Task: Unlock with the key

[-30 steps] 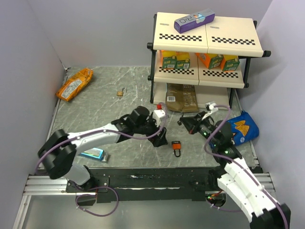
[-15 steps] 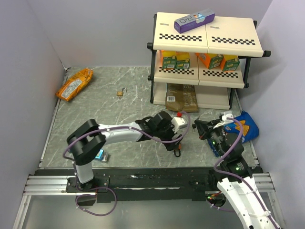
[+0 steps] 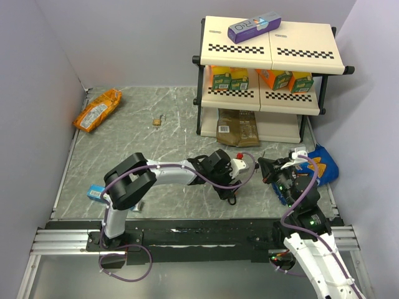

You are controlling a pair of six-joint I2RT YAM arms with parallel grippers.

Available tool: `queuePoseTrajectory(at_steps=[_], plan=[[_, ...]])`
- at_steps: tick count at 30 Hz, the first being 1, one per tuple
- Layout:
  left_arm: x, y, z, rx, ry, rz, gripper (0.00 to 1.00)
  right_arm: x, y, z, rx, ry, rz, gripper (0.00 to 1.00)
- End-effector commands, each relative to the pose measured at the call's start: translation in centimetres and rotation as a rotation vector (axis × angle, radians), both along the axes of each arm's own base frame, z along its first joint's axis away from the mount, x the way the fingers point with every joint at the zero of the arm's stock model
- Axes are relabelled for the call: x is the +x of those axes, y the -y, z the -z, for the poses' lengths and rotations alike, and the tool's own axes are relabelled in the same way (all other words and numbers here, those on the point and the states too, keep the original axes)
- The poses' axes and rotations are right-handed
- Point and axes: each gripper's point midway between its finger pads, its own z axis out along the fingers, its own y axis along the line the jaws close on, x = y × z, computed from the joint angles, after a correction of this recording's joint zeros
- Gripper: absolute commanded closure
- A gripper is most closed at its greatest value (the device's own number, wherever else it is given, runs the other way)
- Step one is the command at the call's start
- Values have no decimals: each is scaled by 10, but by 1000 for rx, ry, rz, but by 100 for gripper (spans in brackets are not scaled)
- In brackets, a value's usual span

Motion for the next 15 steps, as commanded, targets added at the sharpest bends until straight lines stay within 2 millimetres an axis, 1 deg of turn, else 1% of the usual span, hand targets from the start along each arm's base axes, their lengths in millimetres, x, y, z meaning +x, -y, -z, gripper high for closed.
queuePoseTrajectory(at_steps=[1, 4, 6, 7, 9, 10, 12, 13, 15], plan=[[7, 17, -10, -30, 55, 21, 17, -1, 5, -21, 5, 53, 19, 100], [6, 21, -8, -28, 61, 27, 20, -1, 5, -21, 5, 55, 19, 100], [5, 21, -2, -14, 62, 25, 23, -1, 5, -21, 5, 55, 19, 100], [5, 22, -2, -11, 64, 27, 28, -1, 5, -21, 5, 55, 19, 100], [2, 20, 5, 17, 68, 27, 33, -1, 5, -21, 3, 52, 19, 100], [1, 20, 8, 25, 70, 26, 37, -1, 4, -21, 4, 52, 17, 100], [1, 17, 12, 48, 81, 17, 41, -1, 4, -21, 4, 55, 17, 100], [0, 14, 15, 60, 83, 5, 46, -1, 5, -21, 3, 54, 19, 100], [2, 9, 19, 81, 85, -28, 52, 0, 9, -21, 3, 57, 42, 100]])
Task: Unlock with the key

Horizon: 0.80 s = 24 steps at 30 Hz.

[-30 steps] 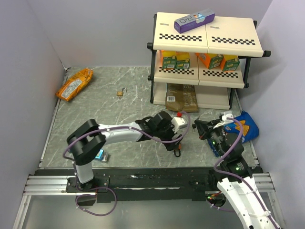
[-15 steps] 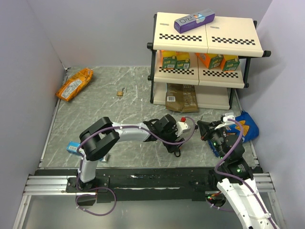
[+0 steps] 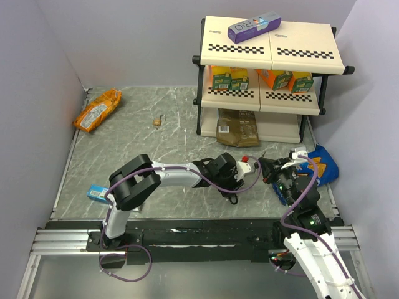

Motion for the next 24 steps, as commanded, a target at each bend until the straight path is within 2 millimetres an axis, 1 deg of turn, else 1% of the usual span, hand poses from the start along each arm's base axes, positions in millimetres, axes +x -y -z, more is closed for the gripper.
queuePoseTrajectory(at_steps=[1, 3, 4, 5, 6, 7, 8, 10, 11, 13, 14, 15, 16, 17, 18, 19, 20, 21, 22, 23, 24], plan=[[6, -11, 16, 77, 40, -70, 58, 0, 7, -21, 10, 54, 36, 100], [8, -19, 21, 99, 16, -146, 64, -1, 7, -21, 10, 54, 36, 100], [12, -28, 27, 131, 27, -184, 68, -1, 8, -21, 10, 56, 39, 100], [10, -31, 29, 142, 18, -194, 69, -1, 8, -21, 10, 56, 41, 100], [14, -36, 30, 157, 29, -241, 70, -1, 9, -21, 9, 58, 44, 100], [15, -45, 34, 185, 33, -271, 73, -1, 9, -22, 11, 59, 42, 100], [21, -51, 32, 198, 57, -312, 74, -1, 10, -21, 12, 57, 47, 100], [23, -63, 33, 217, 60, -380, 78, -1, 11, -21, 12, 57, 53, 100], [27, -72, 34, 243, 84, -424, 78, -1, 10, -21, 11, 59, 52, 100], [29, -83, 35, 261, 75, -495, 79, -1, 11, -22, 13, 61, 55, 100], [31, -91, 36, 278, 75, -533, 79, -1, 11, -22, 13, 61, 56, 100], [30, -99, 40, 279, 47, -581, 79, -2, 11, -22, 14, 63, 53, 100], [30, -103, 39, 268, 32, -612, 79, -2, 11, -21, 15, 62, 55, 100], [36, -110, 40, 250, 13, -656, 79, -2, 11, -22, 16, 65, 56, 100], [30, -122, 49, 252, -37, -705, 79, -2, 12, -22, 15, 64, 58, 100], [31, -128, 46, 230, -59, -737, 79, -2, 12, -22, 15, 64, 58, 100], [36, -137, 47, 215, -85, -785, 79, -2, 12, -22, 16, 65, 56, 100], [30, -148, 54, 209, -128, -833, 78, -2, 12, -22, 15, 62, 56, 100], [31, -153, 49, 180, -143, -863, 77, -2, 12, -22, 15, 62, 58, 100], [35, -162, 49, 166, -161, -904, 77, -2, 12, -22, 16, 62, 59, 100], [30, -173, 55, 159, -189, -948, 76, -2, 12, -21, 15, 59, 59, 100]])
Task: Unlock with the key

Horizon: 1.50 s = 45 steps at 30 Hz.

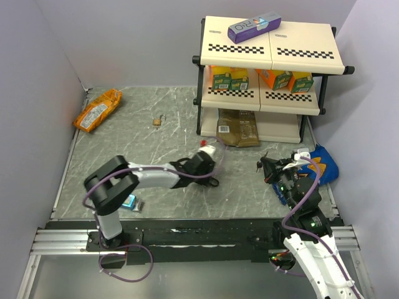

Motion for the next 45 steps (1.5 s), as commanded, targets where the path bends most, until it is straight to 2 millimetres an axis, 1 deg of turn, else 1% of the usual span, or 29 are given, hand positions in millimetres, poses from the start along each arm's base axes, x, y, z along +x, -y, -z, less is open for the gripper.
queuePoseTrajectory(at_steps=[1, 2, 3, 4, 6, 11, 12, 13, 14, 15, 18, 20, 23, 26, 28, 29, 31, 32, 35, 39, 41, 45], plan=[[-20, -82, 43, 82, -171, -259, 74, -1, 5, -17, 11, 41, 23, 100], [-19, -89, 44, 70, -176, -301, 73, -1, 5, -17, 11, 42, 22, 100], [-23, -98, 48, 76, -180, -322, 69, -1, 5, -17, 11, 40, 22, 100], [-22, -101, 43, 66, -168, -343, 68, -1, 5, -16, 10, 39, 23, 100], [-26, -108, 46, 62, -176, -373, 63, 0, 4, -16, 10, 37, 22, 100], [-30, -116, 42, 46, -179, -417, 52, 0, 5, -15, 10, 34, 25, 100], [-31, -117, 42, 45, -179, -424, 39, 0, 5, -15, 10, 34, 26, 100], [-31, -118, 40, 38, -178, -427, 35, -1, 5, -15, 10, 35, 25, 100], [-33, -119, 41, 34, -185, -432, 32, 0, 5, -15, 9, 36, 26, 100], [-34, -118, 39, 26, -184, -434, 28, 0, 6, -15, 10, 35, 28, 100], [-36, -118, 38, 9, -197, -439, 23, 0, 5, -14, 9, 31, 28, 100], [-37, -116, 36, -12, -203, -444, 21, 0, 5, -13, 9, 31, 26, 100], [-39, -107, 30, -63, -211, -430, 19, 0, 6, -13, 9, 32, 29, 100], [-40, -90, 23, -114, -215, -402, 17, 1, 6, -11, 8, 28, 31, 100], [-46, -84, 26, -88, -225, -383, 14, 1, 6, -10, 6, 24, 31, 100], [-45, -76, 21, -100, -224, -380, 13, 1, 6, -10, 6, 24, 31, 100], [-52, -68, 24, -93, -244, -359, 11, 1, 6, -10, 6, 24, 34, 100], [-52, -62, 22, -107, -250, -359, 11, 1, 6, -11, 7, 25, 33, 100], [-57, -53, 23, -118, -267, -352, 10, 1, 6, -11, 7, 27, 33, 100], [-61, -51, 25, -115, -275, -349, 9, 1, 6, -10, 6, 22, 33, 100], [-62, -48, 22, -125, -270, -336, 9, 2, 6, -10, 6, 22, 34, 100], [-65, -37, 8, -163, -251, -294, 8, 2, 7, -10, 6, 24, 37, 100]])
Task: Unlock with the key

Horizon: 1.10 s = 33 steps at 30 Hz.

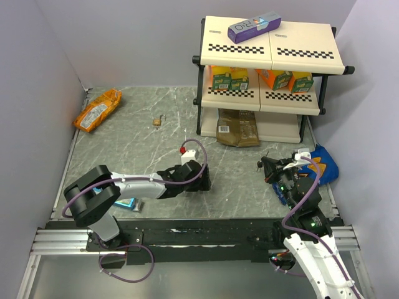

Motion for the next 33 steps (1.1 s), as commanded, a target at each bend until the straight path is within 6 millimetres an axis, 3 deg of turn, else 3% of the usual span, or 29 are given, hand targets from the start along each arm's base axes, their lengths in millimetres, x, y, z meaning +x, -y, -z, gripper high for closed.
queuePoseTrajectory(at_steps=[1, 12, 22, 30, 33], plan=[[-34, -1, 16, 29, -107, 75, 8, 1, 4, -10, 7, 24, 23, 100], [-39, 23, 7, -74, -63, 171, 7, 2, 4, -8, 5, 18, 23, 100], [-24, 48, -3, -109, 6, 219, 7, 2, 4, -8, 3, 17, 21, 100], [-10, 64, 6, -39, 37, 264, 6, 2, 4, -7, 2, 17, 24, 100], [-6, 73, -7, -53, 61, 281, 6, 2, 4, -8, 2, 17, 24, 100]])
